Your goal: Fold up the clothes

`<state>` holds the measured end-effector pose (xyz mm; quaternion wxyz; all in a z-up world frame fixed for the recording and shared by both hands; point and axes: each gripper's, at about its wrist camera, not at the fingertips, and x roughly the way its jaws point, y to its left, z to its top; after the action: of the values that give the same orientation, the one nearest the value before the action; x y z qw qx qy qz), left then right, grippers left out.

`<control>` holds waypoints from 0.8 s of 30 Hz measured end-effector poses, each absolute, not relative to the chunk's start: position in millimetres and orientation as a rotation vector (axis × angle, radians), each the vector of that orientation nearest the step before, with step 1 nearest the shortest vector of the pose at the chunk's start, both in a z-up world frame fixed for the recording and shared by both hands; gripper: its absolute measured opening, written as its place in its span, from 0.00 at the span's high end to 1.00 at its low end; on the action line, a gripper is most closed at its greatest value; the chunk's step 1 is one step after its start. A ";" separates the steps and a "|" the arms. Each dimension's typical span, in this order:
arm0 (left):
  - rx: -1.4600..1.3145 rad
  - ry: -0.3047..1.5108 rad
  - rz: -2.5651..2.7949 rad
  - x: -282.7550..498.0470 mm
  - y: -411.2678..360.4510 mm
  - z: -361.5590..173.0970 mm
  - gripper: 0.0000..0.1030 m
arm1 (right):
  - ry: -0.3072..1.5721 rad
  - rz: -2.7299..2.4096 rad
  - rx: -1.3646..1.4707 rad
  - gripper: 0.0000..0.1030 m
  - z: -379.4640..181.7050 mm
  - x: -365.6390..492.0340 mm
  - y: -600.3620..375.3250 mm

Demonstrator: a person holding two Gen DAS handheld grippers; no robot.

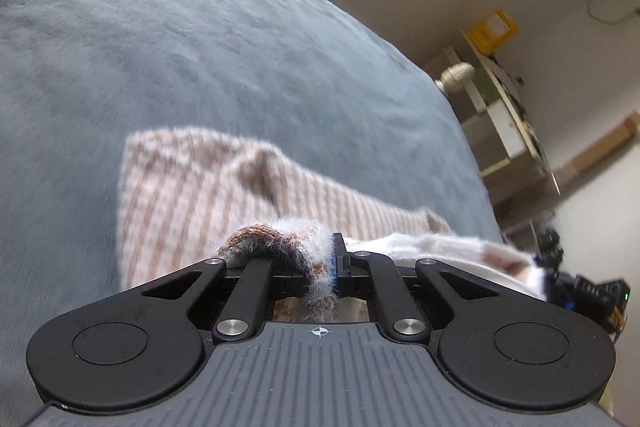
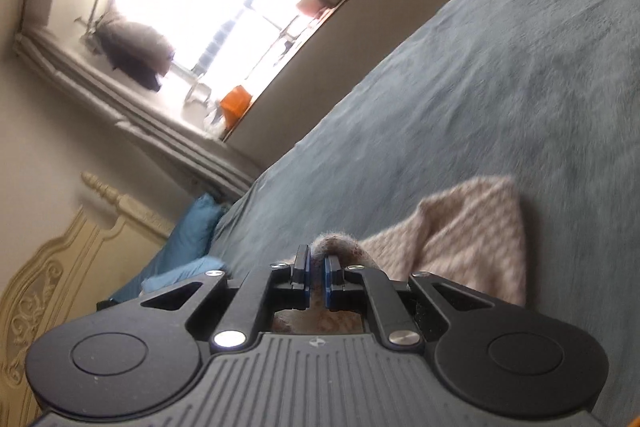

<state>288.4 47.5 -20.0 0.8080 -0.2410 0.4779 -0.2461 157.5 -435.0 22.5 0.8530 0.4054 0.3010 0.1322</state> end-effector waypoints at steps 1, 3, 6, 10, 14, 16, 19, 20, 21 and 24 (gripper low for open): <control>-0.527 1.040 -0.514 297.2 45.3 -28.8 0.92 | 0.636 0.258 0.867 0.94 14.8 164.6 -439.6; -0.577 1.114 -0.463 311.8 43.9 -51.9 0.91 | 0.670 0.206 0.921 0.92 -9.0 178.1 -449.1; -0.680 1.153 -0.439 316.9 50.5 -70.6 0.90 | 0.771 0.093 1.049 0.89 -52.0 186.9 -462.8; -0.848 1.135 -0.450 313.9 67.5 -78.2 0.83 | 0.713 0.096 1.191 0.81 -77.9 169.5 -473.7; -1.073 1.046 -0.467 297.9 92.3 -79.7 0.69 | 0.585 0.054 1.205 0.59 -70.6 138.3 -481.7; -1.128 0.999 -0.455 288.8 102.1 -77.3 0.62 | 0.520 0.037 1.235 0.59 -68.2 122.1 -488.0; -1.194 0.906 -0.423 275.7 119.2 -69.7 0.55 | 0.443 0.059 1.270 0.59 -63.1 98.6 -491.1; -1.217 0.876 -0.415 271.7 125.6 -66.2 0.53 | 0.419 0.070 1.280 0.59 -61.2 90.8 -491.6; -1.239 0.845 -0.407 267.8 131.9 -62.6 0.52 | 0.400 0.086 1.286 0.59 -59.0 83.8 -491.0; -1.244 0.818 -0.419 253.4 141.1 -47.4 0.52 | 0.366 0.183 1.284 0.59 -48.9 66.6 -481.0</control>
<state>253.4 141.1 -47.4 0.7155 -0.5619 0.3695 -0.1890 66.6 -481.0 -48.9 0.7814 0.5944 0.1697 0.0849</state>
